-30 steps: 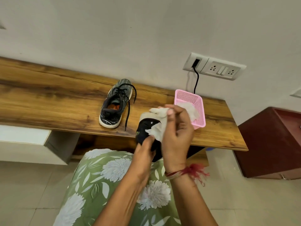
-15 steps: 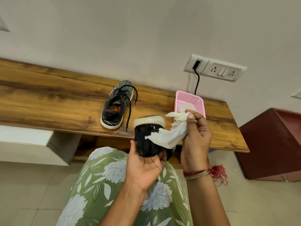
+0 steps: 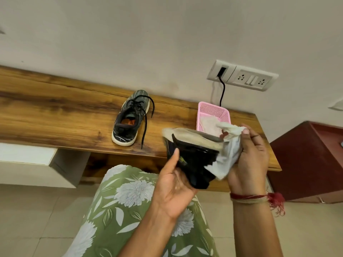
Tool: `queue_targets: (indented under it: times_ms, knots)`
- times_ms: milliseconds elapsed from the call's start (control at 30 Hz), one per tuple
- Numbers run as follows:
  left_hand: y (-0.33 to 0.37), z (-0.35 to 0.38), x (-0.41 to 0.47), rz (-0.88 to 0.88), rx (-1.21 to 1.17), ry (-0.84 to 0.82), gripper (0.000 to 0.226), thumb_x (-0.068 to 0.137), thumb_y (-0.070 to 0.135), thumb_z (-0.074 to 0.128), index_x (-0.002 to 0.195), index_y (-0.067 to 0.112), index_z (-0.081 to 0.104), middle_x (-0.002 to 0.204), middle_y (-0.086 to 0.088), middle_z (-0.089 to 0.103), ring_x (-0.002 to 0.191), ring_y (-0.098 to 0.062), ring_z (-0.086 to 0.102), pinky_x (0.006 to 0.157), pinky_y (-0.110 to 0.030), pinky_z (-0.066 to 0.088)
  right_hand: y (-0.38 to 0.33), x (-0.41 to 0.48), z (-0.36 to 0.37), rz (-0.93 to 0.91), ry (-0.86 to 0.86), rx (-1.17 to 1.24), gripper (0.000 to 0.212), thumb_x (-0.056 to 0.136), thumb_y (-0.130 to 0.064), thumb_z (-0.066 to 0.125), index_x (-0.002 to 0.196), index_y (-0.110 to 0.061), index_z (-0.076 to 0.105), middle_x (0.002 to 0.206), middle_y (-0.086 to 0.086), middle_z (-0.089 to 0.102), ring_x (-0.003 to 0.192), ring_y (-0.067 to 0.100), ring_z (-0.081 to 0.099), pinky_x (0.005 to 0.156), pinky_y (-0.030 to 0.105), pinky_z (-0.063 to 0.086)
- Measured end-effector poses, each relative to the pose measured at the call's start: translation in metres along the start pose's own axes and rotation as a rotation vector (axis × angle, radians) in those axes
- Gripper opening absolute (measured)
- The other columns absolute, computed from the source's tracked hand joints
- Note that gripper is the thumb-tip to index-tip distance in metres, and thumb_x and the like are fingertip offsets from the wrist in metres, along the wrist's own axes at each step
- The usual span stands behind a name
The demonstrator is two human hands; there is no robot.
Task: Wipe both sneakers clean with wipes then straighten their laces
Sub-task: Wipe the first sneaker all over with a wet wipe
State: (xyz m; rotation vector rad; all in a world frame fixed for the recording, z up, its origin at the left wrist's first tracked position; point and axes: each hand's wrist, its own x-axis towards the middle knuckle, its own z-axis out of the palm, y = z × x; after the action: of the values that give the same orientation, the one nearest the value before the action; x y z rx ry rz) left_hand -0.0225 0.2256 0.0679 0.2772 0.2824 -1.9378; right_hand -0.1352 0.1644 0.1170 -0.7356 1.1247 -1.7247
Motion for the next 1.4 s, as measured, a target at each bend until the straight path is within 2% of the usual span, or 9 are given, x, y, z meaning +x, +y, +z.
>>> queue_targets:
  times_ms: [200, 300, 367, 467, 633, 900, 1033, 1267, 1400]
  knots:
    - [0.01, -0.012, 0.004, 0.128, -0.024, 0.111, 0.094, 0.026, 0.0, 0.094, 0.115, 0.003, 0.067, 0.119, -0.019, 0.066, 0.11, -0.03, 0.064, 0.091, -0.05, 0.05, 0.003, -0.004, -0.007, -0.003, 0.014, -0.108, 0.012, 0.094, -0.009, 0.05, 0.09, -0.013, 0.06, 0.088, 0.004, 0.066, 0.082, 0.017, 0.063, 0.073, 0.03, 0.053]
    - [0.021, -0.007, 0.0, 0.124, 0.034, 0.117, 0.059, 0.055, 0.007, 0.08, 0.113, 0.006, 0.065, 0.118, -0.018, 0.067, 0.104, -0.029, 0.067, 0.099, -0.046, 0.047, 0.008, -0.006, -0.006, -0.052, 0.027, -0.169, 0.014, 0.094, -0.01, 0.051, 0.089, -0.017, 0.062, 0.091, 0.003, 0.067, 0.085, 0.013, 0.064, 0.073, 0.025, 0.053]
    - [0.023, -0.004, -0.002, 0.118, 0.058, 0.119, 0.05, 0.063, 0.011, 0.072, 0.112, 0.007, 0.064, 0.115, -0.018, 0.068, 0.098, -0.03, 0.069, 0.092, -0.045, 0.051, 0.015, -0.007, -0.008, -0.075, 0.013, -0.254, 0.016, 0.094, -0.011, 0.051, 0.092, -0.019, 0.065, 0.101, 0.006, 0.068, 0.094, 0.015, 0.064, 0.077, 0.026, 0.054]
    - [0.022, -0.009, -0.002, 0.119, -0.019, 0.064, 0.088, 0.037, 0.002, 0.093, 0.12, 0.004, 0.062, 0.121, -0.021, 0.064, 0.109, -0.037, 0.063, 0.082, -0.052, 0.054, 0.034, -0.006, -0.014, -0.097, 0.013, -0.43, 0.018, 0.094, -0.012, 0.053, 0.092, -0.024, 0.067, 0.105, 0.008, 0.068, 0.103, 0.021, 0.062, 0.086, 0.034, 0.052]
    - [0.02, -0.015, 0.001, 0.046, -0.08, -0.01, 0.098, 0.034, -0.003, 0.093, 0.125, -0.001, 0.058, 0.124, -0.027, 0.06, 0.107, -0.043, 0.062, 0.075, -0.057, 0.055, 0.059, -0.007, -0.019, -0.024, -0.009, -0.57, 0.022, 0.094, -0.012, 0.053, 0.079, -0.022, 0.066, 0.084, 0.005, 0.068, 0.084, 0.023, 0.063, 0.078, 0.036, 0.05]
    - [0.018, -0.011, 0.006, 0.164, 0.042, 0.076, 0.029, 0.079, 0.013, 0.056, 0.097, -0.001, 0.075, 0.111, -0.024, 0.068, 0.095, -0.034, 0.069, 0.08, -0.05, 0.054, 0.069, -0.019, -0.01, -0.123, 0.006, -0.693, 0.019, 0.092, -0.013, 0.055, 0.079, -0.019, 0.066, 0.072, -0.001, 0.065, 0.067, 0.011, 0.056, 0.067, 0.029, 0.046]
    - [0.016, -0.013, 0.009, 0.221, 0.046, 0.102, 0.026, 0.077, 0.008, 0.054, 0.085, -0.001, 0.077, 0.105, -0.022, 0.07, 0.092, -0.028, 0.071, 0.084, -0.047, 0.052, 0.064, -0.023, -0.008, -0.14, 0.045, -0.749, 0.017, 0.091, -0.009, 0.056, 0.082, -0.022, 0.064, 0.069, -0.01, 0.06, 0.065, -0.001, 0.053, 0.06, 0.01, 0.041]
    - [0.009, -0.01, 0.013, 0.293, 0.035, 0.162, 0.034, 0.091, 0.003, 0.047, 0.076, -0.002, 0.077, 0.092, -0.02, 0.073, 0.082, -0.022, 0.073, 0.08, -0.036, 0.054, 0.059, -0.023, -0.006, -0.163, 0.052, -0.779, 0.012, 0.09, -0.014, 0.059, 0.082, -0.02, 0.066, 0.068, -0.012, 0.061, 0.064, -0.003, 0.053, 0.06, 0.009, 0.041]
    - [0.009, -0.01, 0.013, 0.349, 0.069, 0.208, 0.03, 0.079, 0.005, 0.057, 0.107, -0.005, 0.064, 0.107, -0.022, 0.069, 0.099, -0.025, 0.069, 0.088, -0.04, 0.052, 0.06, -0.022, -0.005, -0.154, 0.026, -0.837, 0.011, 0.09, -0.014, 0.06, 0.088, -0.013, 0.071, 0.076, -0.004, 0.065, 0.069, 0.0, 0.055, 0.067, 0.02, 0.043]
